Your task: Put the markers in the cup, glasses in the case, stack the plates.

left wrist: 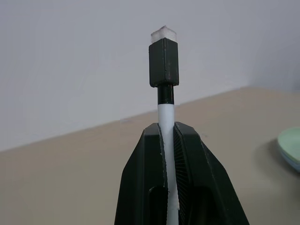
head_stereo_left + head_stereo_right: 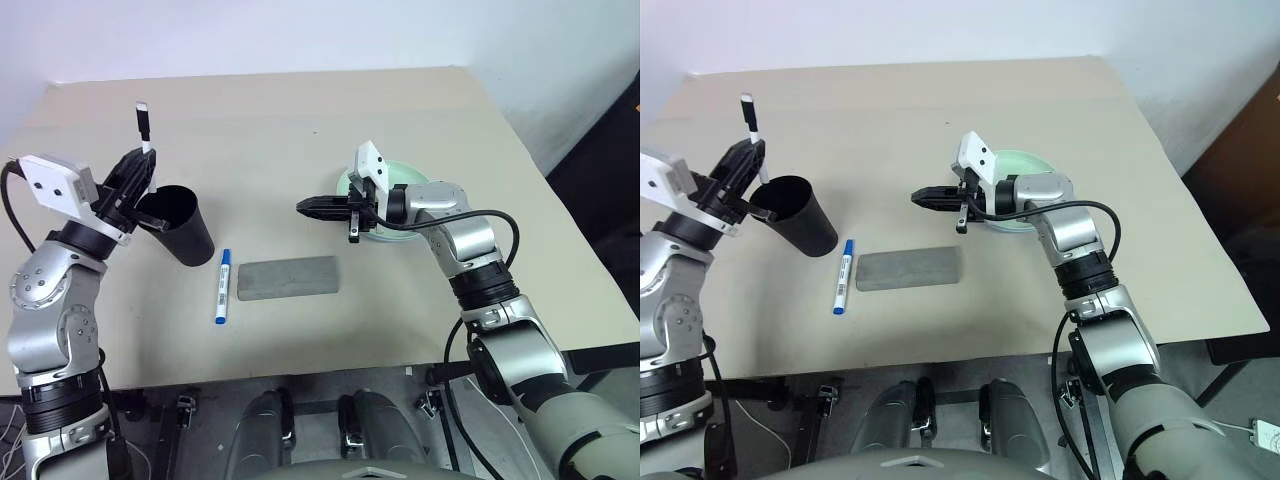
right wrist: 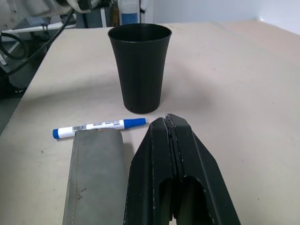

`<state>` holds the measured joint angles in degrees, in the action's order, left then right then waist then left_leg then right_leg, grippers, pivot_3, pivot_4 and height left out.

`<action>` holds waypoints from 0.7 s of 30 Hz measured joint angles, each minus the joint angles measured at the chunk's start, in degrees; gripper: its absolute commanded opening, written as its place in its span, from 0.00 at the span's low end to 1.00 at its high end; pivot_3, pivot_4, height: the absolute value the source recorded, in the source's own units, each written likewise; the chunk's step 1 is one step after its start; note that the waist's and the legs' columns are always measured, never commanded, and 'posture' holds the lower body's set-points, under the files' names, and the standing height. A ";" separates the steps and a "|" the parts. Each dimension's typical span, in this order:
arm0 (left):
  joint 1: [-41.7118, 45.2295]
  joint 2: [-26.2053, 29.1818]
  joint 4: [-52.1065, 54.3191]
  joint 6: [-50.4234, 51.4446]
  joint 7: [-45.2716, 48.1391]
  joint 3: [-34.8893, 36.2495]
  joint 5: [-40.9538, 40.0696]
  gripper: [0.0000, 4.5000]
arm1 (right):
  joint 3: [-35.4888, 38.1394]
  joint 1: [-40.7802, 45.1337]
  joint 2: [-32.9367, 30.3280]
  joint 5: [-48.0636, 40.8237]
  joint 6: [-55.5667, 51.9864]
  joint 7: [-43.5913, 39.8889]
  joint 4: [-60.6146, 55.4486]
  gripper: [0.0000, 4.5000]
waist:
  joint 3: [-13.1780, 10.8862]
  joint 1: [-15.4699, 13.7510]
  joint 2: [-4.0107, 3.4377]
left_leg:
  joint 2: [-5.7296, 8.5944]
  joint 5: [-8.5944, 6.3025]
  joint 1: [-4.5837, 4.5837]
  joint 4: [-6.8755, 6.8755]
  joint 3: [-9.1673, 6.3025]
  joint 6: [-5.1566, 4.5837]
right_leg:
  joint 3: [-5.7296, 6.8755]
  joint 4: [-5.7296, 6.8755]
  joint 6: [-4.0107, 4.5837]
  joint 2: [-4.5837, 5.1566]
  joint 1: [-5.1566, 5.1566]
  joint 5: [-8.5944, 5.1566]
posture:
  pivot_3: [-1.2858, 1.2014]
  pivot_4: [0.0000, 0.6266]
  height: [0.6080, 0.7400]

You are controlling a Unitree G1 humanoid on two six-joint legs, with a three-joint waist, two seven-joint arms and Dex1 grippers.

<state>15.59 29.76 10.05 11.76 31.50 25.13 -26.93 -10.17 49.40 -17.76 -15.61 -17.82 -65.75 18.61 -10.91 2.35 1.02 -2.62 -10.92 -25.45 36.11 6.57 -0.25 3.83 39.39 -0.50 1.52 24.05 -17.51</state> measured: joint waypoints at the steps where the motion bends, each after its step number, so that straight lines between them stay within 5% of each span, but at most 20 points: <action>1: 0.17 -0.05 -0.84 -0.34 0.15 -0.29 0.04 0.00 | -0.26 -0.06 -0.40 0.59 0.18 0.05 -0.28 0.00 | 0.00 -0.02 0.00 | 0.00 0.00 0.00 0.00 0.00 0.00 | 0.00 0.00 0.00 0.00 0.00 0.00 | 0.52 0.24 0.81; 21: -1.31 -0.43 -3.59 -2.04 1.95 -1.74 -0.81 0.00 | -0.59 -1.77 -1.55 1.96 0.61 1.20 -1.69 0.00 | 0.00 -0.08 0.01 | -0.01 0.01 0.02 0.01 0.00 -0.01 | 0.00 0.01 -0.01 0.00 -0.02 0.00 | 0.52 0.24 0.81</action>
<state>14.27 29.34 6.46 9.72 33.45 23.39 -27.74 -10.76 47.63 -19.31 -13.65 -17.21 -64.54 16.92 -10.92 2.27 1.02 -2.63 -10.92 -25.43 36.13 6.57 -0.25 3.84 39.40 -0.51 1.52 24.03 -17.51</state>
